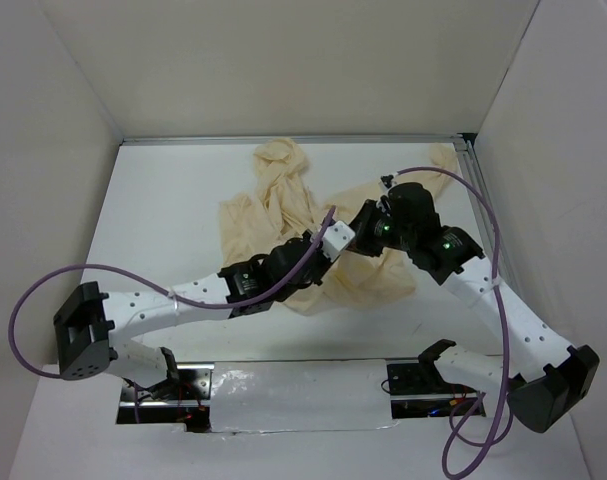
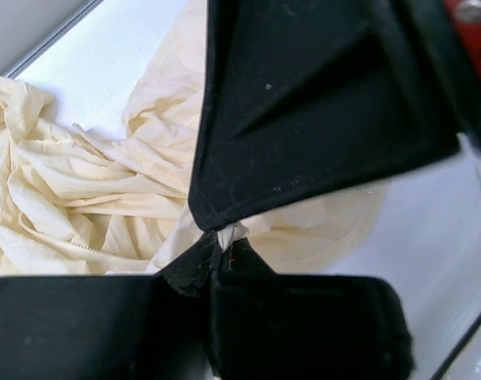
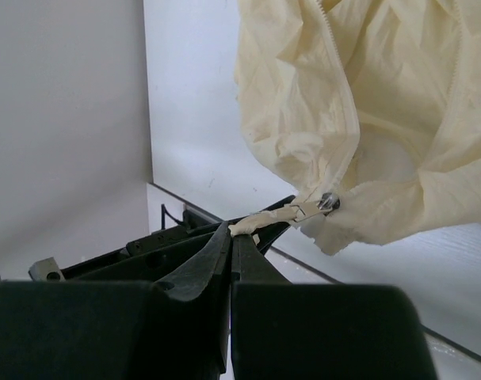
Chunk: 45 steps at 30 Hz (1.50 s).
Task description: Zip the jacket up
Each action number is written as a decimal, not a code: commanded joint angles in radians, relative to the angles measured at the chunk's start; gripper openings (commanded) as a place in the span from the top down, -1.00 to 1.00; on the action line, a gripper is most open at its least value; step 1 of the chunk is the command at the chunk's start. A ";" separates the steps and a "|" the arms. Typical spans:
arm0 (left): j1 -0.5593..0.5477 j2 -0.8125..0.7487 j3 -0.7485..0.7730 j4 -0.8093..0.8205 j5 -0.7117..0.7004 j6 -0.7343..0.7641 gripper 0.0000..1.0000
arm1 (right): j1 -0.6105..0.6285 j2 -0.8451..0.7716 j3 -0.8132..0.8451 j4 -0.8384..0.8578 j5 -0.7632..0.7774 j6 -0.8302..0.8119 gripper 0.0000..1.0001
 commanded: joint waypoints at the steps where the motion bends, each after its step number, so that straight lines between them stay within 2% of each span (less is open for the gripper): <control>1: -0.028 -0.108 -0.064 0.162 0.070 0.106 1.00 | -0.025 0.020 0.034 0.064 0.048 -0.027 1.00; 5: -0.062 -0.168 -0.089 0.169 0.119 0.161 1.00 | -0.042 0.132 0.099 0.072 0.190 -0.102 1.00; 10: -0.071 -0.266 -0.114 0.147 0.201 0.154 1.00 | -0.079 0.270 0.110 0.152 0.161 -0.132 1.00; 17: -0.073 -0.415 -0.175 0.115 0.284 0.097 1.00 | -0.152 0.408 0.119 0.311 0.129 -0.083 1.00; 23: -0.073 -0.504 -0.232 0.109 0.317 0.028 1.00 | -0.189 0.499 0.180 0.333 0.181 -0.058 1.00; 27: -0.073 -0.497 -0.237 0.101 0.252 0.005 1.00 | -0.183 0.478 0.150 0.354 0.086 -0.079 1.00; 31: -0.073 -0.411 -0.209 0.060 0.195 -0.020 0.97 | -0.168 0.360 0.092 0.324 0.049 -0.087 1.00; 32: -0.073 -0.391 -0.200 0.048 0.183 -0.029 0.87 | -0.166 0.335 0.078 0.319 0.033 -0.080 1.00; 34: -0.067 -0.336 -0.177 0.037 0.159 -0.053 0.25 | -0.166 0.256 0.041 0.299 -0.014 -0.067 1.00; 35: -0.065 -0.317 -0.160 0.032 0.151 -0.063 -0.46 | -0.165 0.228 0.013 0.290 -0.025 -0.063 1.00; 36: -0.052 -0.285 -0.146 0.026 0.134 -0.090 -0.57 | -0.160 0.174 -0.002 0.273 -0.039 -0.052 1.00; 38: -0.024 -0.253 -0.102 -0.015 0.143 -0.124 -0.67 | -0.155 0.123 -0.043 0.261 -0.056 -0.038 1.00; 41: 0.019 -0.184 -0.069 -0.011 0.145 -0.169 -0.67 | -0.146 0.028 -0.088 0.228 -0.077 -0.014 1.00; 45: 0.028 -0.124 -0.039 0.060 0.108 -0.124 -0.67 | -0.140 -0.013 -0.103 0.208 -0.109 0.008 1.00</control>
